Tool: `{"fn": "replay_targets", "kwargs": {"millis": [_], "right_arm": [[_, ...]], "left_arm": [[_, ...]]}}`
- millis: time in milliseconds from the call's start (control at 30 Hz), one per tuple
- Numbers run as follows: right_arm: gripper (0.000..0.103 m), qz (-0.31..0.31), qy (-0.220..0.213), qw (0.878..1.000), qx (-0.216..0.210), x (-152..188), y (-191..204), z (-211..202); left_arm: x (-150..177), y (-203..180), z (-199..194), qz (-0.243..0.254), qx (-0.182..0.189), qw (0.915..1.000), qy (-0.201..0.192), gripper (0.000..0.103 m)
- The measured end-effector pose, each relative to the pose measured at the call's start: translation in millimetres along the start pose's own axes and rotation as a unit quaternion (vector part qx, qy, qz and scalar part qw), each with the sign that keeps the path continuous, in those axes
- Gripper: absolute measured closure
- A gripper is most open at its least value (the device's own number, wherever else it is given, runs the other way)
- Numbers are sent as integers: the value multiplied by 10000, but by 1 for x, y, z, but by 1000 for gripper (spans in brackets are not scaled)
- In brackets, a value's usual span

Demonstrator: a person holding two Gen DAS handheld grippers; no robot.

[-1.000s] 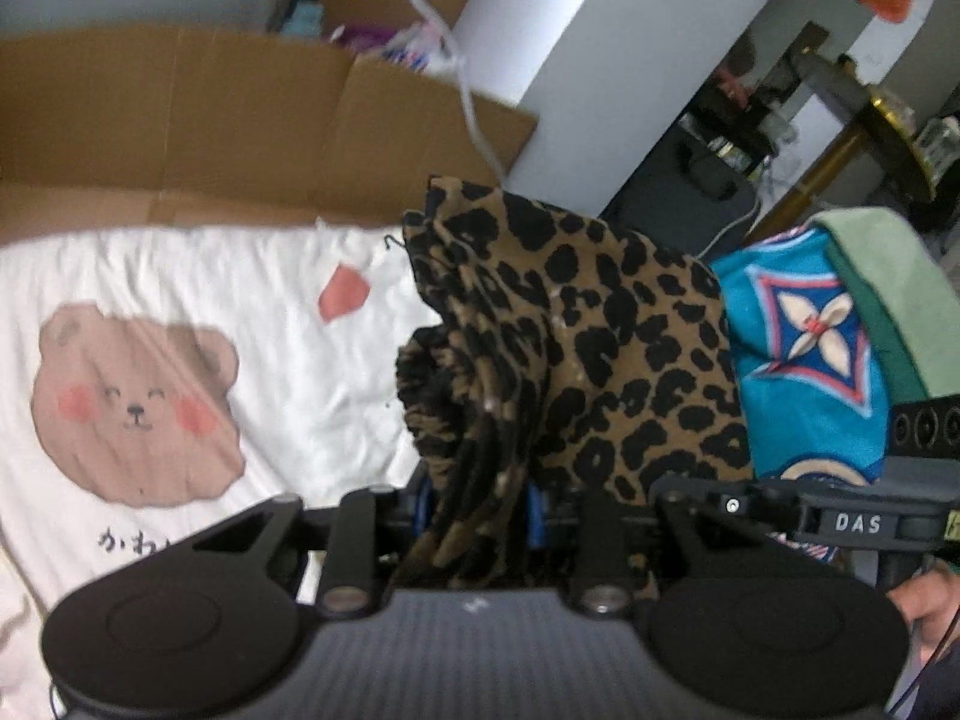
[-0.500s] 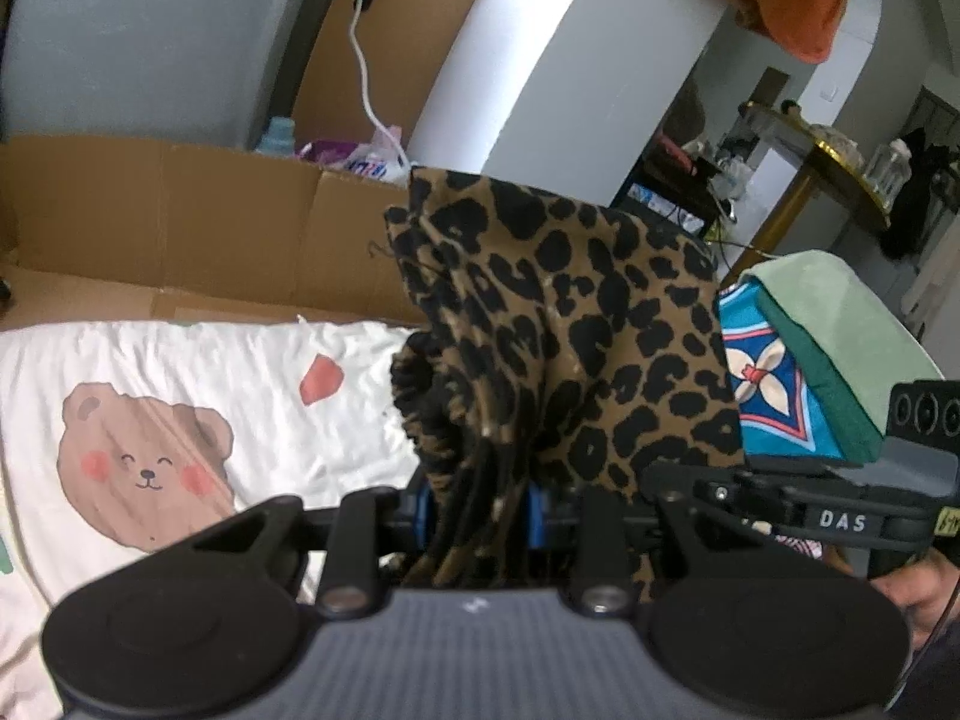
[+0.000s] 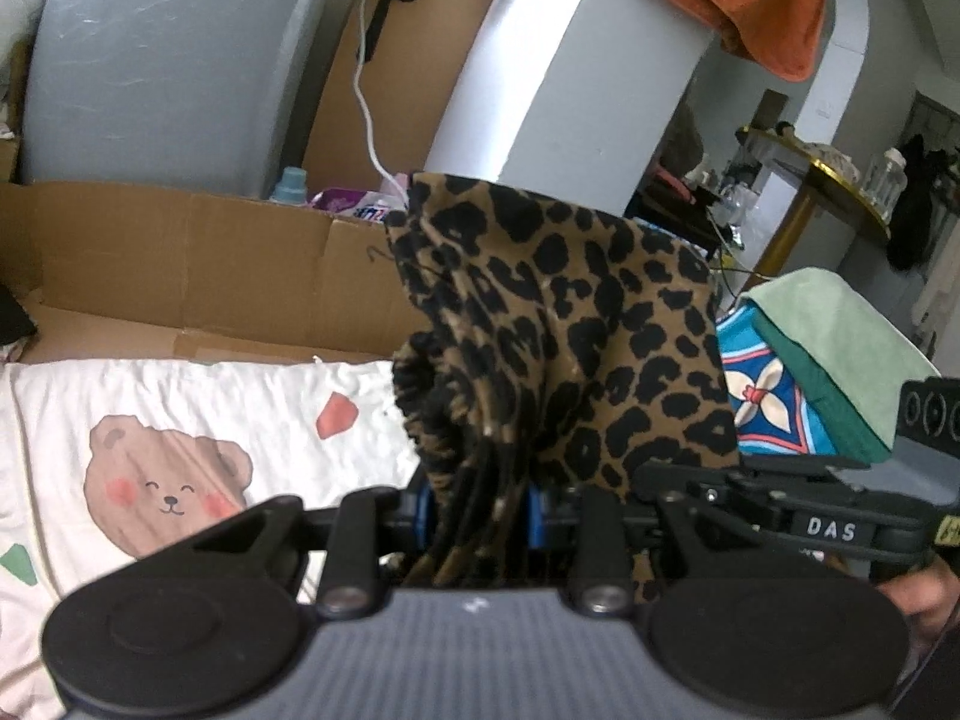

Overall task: Fold clothes
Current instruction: 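Hold the lifted leopard garment up between both tools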

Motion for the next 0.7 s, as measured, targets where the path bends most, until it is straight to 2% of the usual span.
{"fn": "replay_targets", "kwargs": {"millis": [233, 433, 700], "right_arm": [[96, -107, -47, 9999, 30, -4, 1, 7], [96, 10, -212, 9997, -117, 3, -4, 17], [96, -78, -414, 9991, -72, 5, -18, 15]], "left_arm": [[5, 2, -1, -97, -124, 9999, -54, 72], [11, 6, 2, -98, -190, 9998, 41, 72], [3, -1, 14, -35, -83, 10000, 24, 72]]}}
Point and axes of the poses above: each gripper's, at about its wrist camera, not at the fingertips, and z roughly the way its jaws point, y to its left, x to its underside, the point moved 3 cm from there along z, roughly the way its jaws point, and after that the axes turned 13 degrees about y, right-handed, at the moved point
